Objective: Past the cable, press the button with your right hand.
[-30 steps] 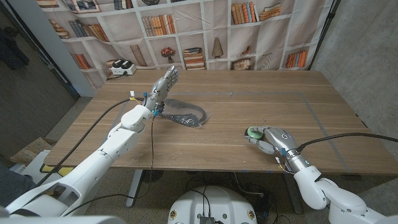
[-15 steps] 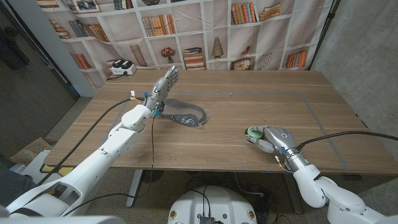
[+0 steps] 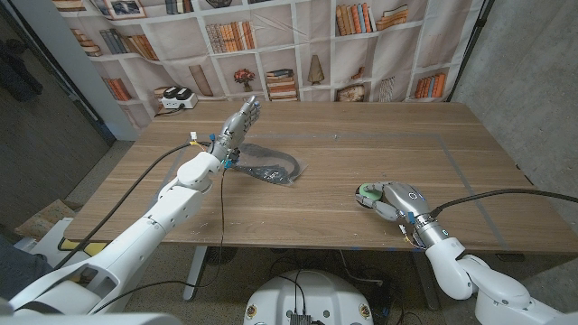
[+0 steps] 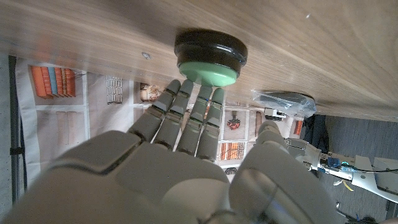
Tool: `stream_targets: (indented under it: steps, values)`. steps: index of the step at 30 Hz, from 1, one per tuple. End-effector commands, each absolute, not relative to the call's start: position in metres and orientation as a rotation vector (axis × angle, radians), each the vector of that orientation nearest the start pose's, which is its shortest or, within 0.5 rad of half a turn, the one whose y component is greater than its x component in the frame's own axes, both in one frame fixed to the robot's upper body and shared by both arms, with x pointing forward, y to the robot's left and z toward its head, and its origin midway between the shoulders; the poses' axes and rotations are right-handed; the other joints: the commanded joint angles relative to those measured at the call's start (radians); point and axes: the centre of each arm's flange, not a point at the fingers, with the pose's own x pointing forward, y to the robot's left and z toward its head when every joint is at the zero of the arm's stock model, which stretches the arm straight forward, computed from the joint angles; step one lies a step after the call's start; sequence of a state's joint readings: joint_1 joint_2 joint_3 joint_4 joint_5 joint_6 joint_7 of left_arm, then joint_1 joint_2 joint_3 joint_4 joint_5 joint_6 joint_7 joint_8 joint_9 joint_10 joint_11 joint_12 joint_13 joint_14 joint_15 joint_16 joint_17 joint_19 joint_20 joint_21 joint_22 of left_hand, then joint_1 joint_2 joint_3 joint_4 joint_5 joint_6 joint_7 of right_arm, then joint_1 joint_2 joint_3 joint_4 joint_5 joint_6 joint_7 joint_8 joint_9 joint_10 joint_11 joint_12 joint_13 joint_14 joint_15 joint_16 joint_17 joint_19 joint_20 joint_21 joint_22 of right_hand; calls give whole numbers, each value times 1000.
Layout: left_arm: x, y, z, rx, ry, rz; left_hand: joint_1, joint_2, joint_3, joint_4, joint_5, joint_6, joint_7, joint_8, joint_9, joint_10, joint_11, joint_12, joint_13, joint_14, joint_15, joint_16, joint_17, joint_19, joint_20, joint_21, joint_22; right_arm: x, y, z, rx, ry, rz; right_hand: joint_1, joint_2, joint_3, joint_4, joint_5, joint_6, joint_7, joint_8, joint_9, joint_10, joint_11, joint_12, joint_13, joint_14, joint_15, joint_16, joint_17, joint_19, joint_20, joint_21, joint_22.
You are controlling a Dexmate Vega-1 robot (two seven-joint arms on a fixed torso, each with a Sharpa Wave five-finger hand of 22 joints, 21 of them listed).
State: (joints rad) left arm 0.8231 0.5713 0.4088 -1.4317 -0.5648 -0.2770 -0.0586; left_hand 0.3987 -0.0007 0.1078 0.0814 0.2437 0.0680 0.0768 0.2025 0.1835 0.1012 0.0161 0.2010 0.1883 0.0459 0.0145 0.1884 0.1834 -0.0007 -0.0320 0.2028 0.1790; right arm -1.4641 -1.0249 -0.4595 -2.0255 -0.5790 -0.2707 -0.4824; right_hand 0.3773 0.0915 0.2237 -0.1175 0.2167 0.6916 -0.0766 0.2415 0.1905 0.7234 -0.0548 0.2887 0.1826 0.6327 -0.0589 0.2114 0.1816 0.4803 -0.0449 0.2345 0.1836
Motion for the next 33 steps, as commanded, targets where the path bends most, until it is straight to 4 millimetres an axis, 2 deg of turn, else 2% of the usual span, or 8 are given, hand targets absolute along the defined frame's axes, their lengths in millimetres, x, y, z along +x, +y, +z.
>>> stream_targets:
  steps: [1, 11, 17, 33]
  values:
    - [630, 257, 12, 116, -679, -320, -4, -1, -4, 1, -3, 0, -4, -4, 5, -1, -5, 1, 2, -3, -1, 1, 2, -5, -6, 0, 6, 474, -265, -184, -1417, -577, -68, 8, 2, 9, 0, -1, 10, 2, 5, 4, 21, 3, 2, 6, 6, -82, -1, 0, 5, -86, 4, 6]
    - [629, 258, 13, 112, -689, -324, -4, -1, -6, 1, -4, 2, -3, -4, 4, 0, 2, 1, 2, -2, -1, 1, 2, -5, -6, 0, 6, 466, -261, -172, -1416, -623, -94, 7, 2, 9, 0, -3, 6, 2, 0, 4, 19, 3, -2, 6, 5, -79, -4, 0, 5, -84, 2, 6]
    - [628, 258, 15, 115, -691, -324, -3, 0, -7, 2, -5, 2, -3, -4, 5, 1, -5, 1, 2, -4, 0, 1, 2, -5, -6, 0, 6, 463, -261, -166, -1415, -641, -117, 7, 3, 10, 0, -4, 5, 2, -2, 4, 18, 2, -4, 6, 4, -79, -6, 0, 5, -83, 1, 7]
    - [628, 255, 20, 128, -693, -330, -2, 1, -10, 2, -6, 1, -4, -5, 4, -1, -2, 1, 2, -3, 1, 1, 2, -6, -6, 1, 6, 455, -260, -154, -1363, -708, -162, 6, 5, 12, 0, -7, 4, 0, -7, 4, 18, -2, -8, 6, 4, -81, -9, 1, 5, -82, -2, 7]
